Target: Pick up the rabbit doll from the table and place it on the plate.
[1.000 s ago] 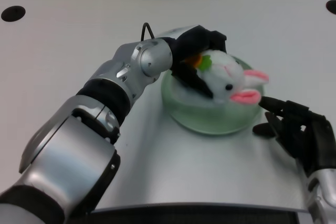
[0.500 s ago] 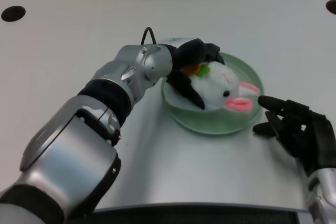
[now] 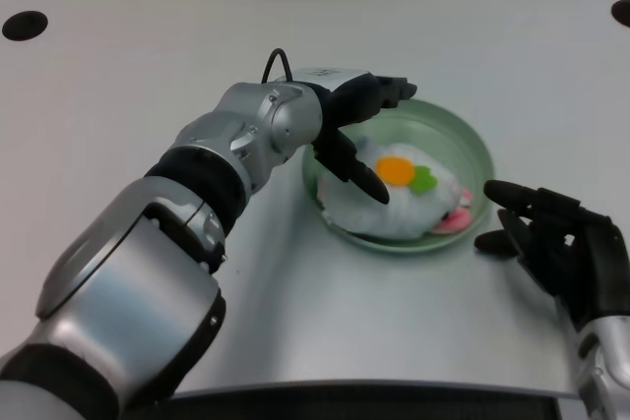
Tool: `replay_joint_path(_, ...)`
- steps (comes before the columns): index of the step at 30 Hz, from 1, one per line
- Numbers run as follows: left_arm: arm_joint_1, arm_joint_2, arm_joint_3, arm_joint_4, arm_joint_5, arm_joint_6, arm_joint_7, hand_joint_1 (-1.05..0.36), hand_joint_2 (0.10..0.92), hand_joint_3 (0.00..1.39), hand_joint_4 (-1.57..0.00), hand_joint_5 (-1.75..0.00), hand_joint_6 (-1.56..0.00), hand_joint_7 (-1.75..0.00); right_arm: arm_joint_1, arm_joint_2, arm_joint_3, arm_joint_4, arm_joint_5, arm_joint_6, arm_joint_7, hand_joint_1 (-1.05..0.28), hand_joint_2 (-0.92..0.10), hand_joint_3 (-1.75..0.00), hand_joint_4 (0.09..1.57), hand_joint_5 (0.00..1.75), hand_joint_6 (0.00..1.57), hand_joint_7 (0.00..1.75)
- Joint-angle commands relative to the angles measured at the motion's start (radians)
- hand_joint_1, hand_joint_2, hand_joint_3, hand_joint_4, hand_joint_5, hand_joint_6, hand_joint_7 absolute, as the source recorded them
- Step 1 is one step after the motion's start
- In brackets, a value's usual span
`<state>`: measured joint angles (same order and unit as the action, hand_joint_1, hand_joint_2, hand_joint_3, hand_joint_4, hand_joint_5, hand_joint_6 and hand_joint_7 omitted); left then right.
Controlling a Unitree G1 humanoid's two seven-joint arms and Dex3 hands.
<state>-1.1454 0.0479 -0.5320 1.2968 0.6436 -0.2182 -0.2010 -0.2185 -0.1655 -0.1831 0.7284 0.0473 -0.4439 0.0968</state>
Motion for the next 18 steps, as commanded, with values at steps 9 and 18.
replay_joint_path(9, -0.011, 0.021, 0.021, 0.000, -0.021, -0.024, -0.008, -1.05, 0.921, 0.08, 0.00, 0.00, 0.00, 0.00, -0.002, 0.004, -0.006, 0.008, 0.017, 0.012, 0.002, -0.41, -0.92, -0.18, 0.86, 0.84, 1.05, 0.01)
replay_joint_path(18, -0.010, 0.100, 0.089, -0.034, -0.088, -0.083, -0.075, -1.05, 0.921, 0.07, 0.00, 0.00, 0.00, 0.00, -0.014, -0.002, -0.008, 0.030, 0.017, 0.003, 0.004, -0.41, -0.92, -0.18, 0.85, 0.83, 1.05, 0.01)
